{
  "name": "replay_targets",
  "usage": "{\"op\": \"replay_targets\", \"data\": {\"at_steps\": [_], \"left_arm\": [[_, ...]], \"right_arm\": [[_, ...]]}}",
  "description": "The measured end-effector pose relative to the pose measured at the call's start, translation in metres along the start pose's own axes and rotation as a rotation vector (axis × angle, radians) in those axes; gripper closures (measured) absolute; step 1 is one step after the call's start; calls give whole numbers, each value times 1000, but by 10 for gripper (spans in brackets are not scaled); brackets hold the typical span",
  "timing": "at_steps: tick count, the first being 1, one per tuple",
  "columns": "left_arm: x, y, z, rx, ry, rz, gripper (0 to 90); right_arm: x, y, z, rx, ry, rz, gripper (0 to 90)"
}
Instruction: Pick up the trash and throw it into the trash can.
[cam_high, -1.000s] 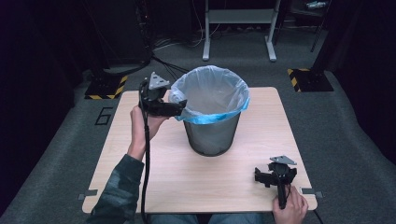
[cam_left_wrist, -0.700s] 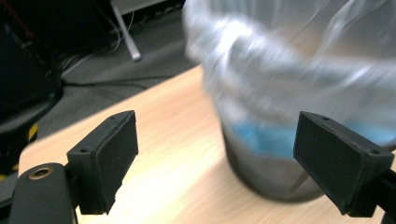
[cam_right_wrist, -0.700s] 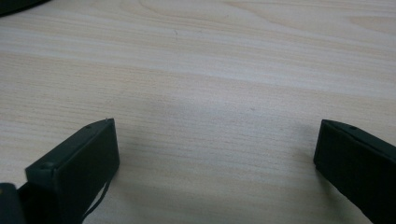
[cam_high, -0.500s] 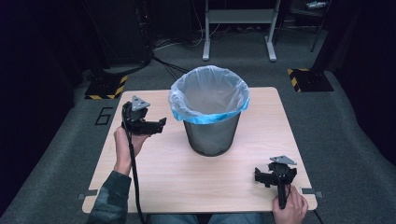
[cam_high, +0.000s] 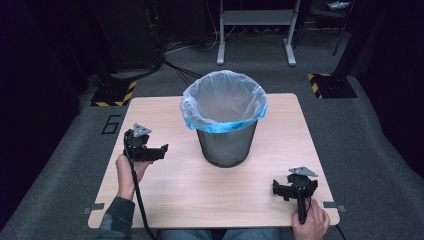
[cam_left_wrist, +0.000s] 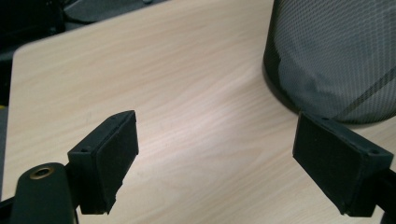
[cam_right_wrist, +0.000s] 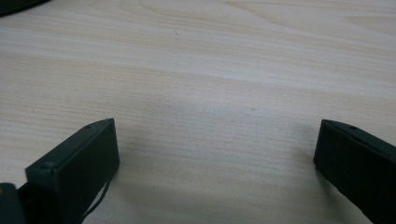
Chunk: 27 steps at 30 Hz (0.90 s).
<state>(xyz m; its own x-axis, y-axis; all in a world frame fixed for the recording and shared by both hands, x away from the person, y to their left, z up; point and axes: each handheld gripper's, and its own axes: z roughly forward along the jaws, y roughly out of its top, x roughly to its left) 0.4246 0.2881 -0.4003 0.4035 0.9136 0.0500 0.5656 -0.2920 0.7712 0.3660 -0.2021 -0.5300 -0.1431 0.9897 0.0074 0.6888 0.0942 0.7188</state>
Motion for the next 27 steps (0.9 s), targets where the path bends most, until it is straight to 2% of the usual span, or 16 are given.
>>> {"op": "replay_targets", "data": {"at_steps": [16,18,20,27], "left_arm": [[27,-71,20,87,27,-111,138],[28,-75,21,91,26,-118,138],[32,-89,25,111,35,-138,138],[38,-112,31,141,46,-168,136]], "right_arm": [[0,0,0,0,1,0,0],[0,0,0,0,1,0,0],[0,0,0,0,1,0,0],[0,0,0,0,1,0,0]]}}
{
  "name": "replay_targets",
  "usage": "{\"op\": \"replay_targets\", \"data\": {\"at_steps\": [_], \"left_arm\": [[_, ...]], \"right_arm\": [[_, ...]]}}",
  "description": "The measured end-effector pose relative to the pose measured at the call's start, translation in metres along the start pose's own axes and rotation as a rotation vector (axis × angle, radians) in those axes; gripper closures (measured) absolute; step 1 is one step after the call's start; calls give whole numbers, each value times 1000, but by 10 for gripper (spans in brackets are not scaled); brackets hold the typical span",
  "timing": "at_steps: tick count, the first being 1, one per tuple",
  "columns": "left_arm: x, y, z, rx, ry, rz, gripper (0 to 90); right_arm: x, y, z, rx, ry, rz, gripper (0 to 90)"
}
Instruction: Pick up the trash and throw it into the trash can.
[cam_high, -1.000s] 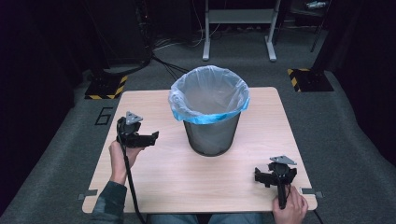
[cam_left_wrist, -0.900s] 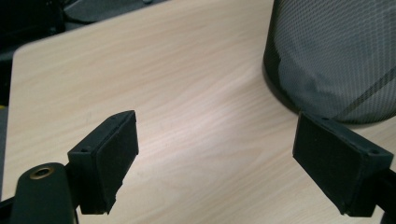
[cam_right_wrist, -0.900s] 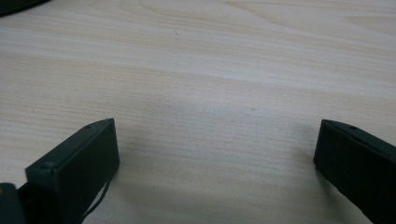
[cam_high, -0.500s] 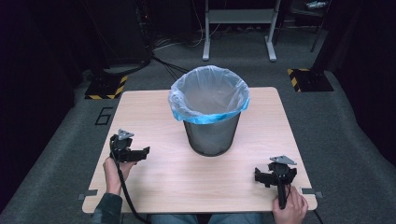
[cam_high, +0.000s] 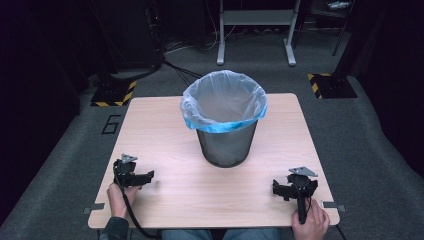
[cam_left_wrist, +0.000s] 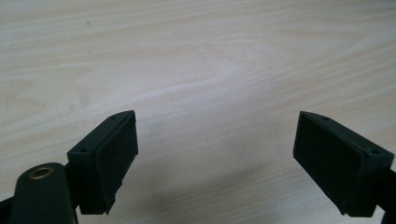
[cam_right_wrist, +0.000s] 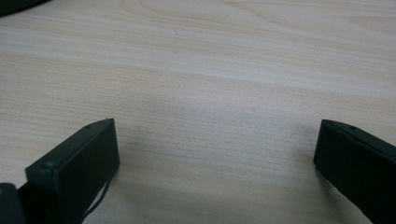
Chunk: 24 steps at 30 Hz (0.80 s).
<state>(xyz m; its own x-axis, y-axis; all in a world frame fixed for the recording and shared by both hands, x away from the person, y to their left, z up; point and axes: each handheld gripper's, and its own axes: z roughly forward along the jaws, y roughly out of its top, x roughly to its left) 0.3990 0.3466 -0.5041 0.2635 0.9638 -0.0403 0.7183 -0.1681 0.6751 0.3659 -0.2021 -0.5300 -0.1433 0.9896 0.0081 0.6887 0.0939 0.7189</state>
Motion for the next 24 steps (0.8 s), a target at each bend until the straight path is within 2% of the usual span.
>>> {"op": "replay_targets", "data": {"at_steps": [7,14,17,24], "left_arm": [[5,-15,8,4,6,-6,134],[4,-23,11,-49,27,17,103],[3,-27,11,-85,31,8,92],[4,-27,12,-84,30,8,83]], "right_arm": [[0,0,0,0,0,0,0],[0,0,0,0,0,0,0],[0,0,0,0,0,0,0],[0,0,0,0,0,0,0]]}}
